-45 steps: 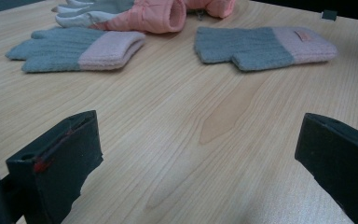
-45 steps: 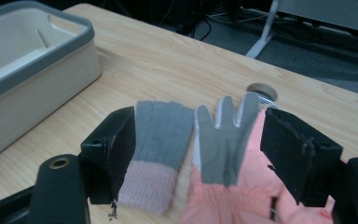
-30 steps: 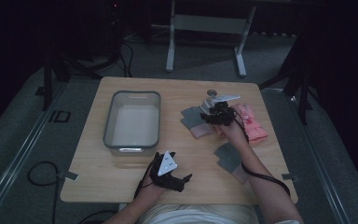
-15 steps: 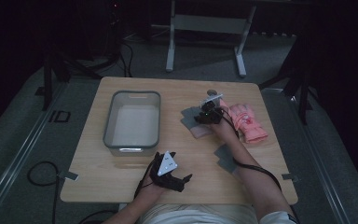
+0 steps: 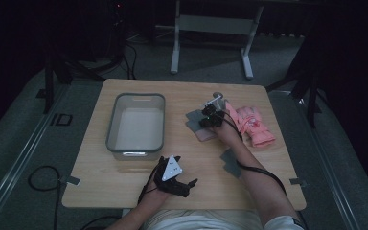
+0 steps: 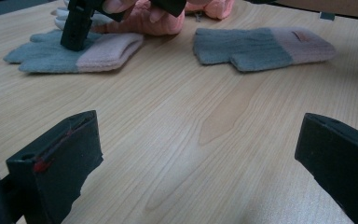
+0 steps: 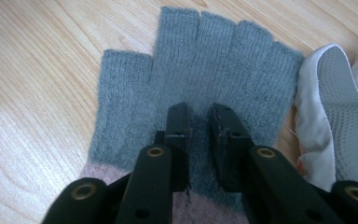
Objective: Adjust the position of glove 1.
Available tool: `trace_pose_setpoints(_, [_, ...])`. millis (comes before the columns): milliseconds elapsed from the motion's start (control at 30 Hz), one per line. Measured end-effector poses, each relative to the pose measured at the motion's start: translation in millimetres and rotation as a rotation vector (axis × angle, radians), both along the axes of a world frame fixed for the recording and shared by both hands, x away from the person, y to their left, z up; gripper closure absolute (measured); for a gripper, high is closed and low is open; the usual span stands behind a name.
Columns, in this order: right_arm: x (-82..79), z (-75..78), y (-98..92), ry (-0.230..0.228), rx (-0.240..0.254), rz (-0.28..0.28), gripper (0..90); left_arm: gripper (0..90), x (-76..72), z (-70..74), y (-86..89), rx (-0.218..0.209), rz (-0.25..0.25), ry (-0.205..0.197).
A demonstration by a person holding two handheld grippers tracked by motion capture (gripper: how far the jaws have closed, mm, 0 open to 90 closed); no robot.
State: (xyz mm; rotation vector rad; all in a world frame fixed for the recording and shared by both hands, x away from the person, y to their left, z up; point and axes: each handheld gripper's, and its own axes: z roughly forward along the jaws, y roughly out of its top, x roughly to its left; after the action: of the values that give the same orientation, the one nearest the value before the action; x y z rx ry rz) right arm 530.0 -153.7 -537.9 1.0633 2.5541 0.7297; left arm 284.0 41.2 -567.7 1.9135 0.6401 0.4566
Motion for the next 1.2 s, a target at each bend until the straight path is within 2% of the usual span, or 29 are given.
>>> trace_pose_setpoints(67, [-0.2,0.9,2.4,0.004,-0.006,-0.016,81.8,0.0,0.0,0.0,0.0,0.0,0.002,0.0])
trace_pose_setpoints(167, [-1.9,3.7,1.9,0.018,0.024,-0.058,84.8,0.0,-0.1,0.0,0.6,-0.005,0.009,-0.001])
trace_pose_setpoints(233, [-6.2,9.3,2.2,0.008,0.037,-0.062,85.3,0.0,0.1,0.0,0.9,-0.009,0.01,0.0])
trace_pose_setpoints(300, [-12.8,19.6,1.1,0.015,0.093,-0.073,85.4,0.0,0.2,-0.1,0.8,-0.009,0.011,0.001])
trace_pose_setpoints(333, [-17.6,26.5,0.8,-0.004,0.116,-0.077,85.4,0.0,0.2,-0.1,0.7,-0.008,0.01,0.0])
trace_pose_setpoints(433, [-35.3,49.8,0.1,-0.037,0.187,-0.098,85.4,0.0,-0.1,0.0,0.6,-0.005,0.012,-0.002])
trace_pose_setpoints(533, [-61.9,68.6,-2.3,-0.075,0.249,-0.131,85.3,0.0,-0.9,0.0,0.5,-0.002,0.022,-0.01])
trace_pose_setpoints(600, [-81.9,76.4,-2.8,-0.111,0.252,-0.151,85.3,0.0,-1.5,0.0,0.1,-0.001,0.027,-0.014])
trace_pose_setpoints(667, [-99.4,80.9,-5.0,-0.119,0.282,-0.177,85.4,0.0,-1.9,0.0,-0.2,0.0,0.026,-0.017])
trace_pose_setpoints(700, [-107.1,82.0,-5.3,-0.12,0.278,-0.186,85.3,0.0,-1.9,-0.1,-0.2,0.0,0.025,-0.017])
trace_pose_setpoints(767, [-121.5,82.2,-7.1,-0.133,0.288,-0.203,85.4,0.0,-2.1,-0.1,-0.3,-0.001,0.027,-0.019])
trace_pose_setpoints(900, [-144.8,69.8,-7.6,-0.11,0.314,-0.243,85.3,0.0,-2.9,-0.1,0.4,-0.008,0.038,-0.036])
trace_pose_setpoints(967, [-152.3,59.2,-7.2,-0.121,0.291,-0.274,85.3,0.0,-2.9,-0.1,0.8,-0.01,0.038,-0.036])
trace_pose_setpoints(1133, [-160.7,31.9,-8.5,-0.037,0.272,-0.294,85.3,0.0,-4.5,-0.3,-1.0,0.004,0.032,-0.051])
trace_pose_setpoints(1200, [-163.7,23.2,-6.0,-0.018,0.265,-0.298,85.3,0.0,-4.6,-0.3,-1.7,0.005,0.033,-0.052])
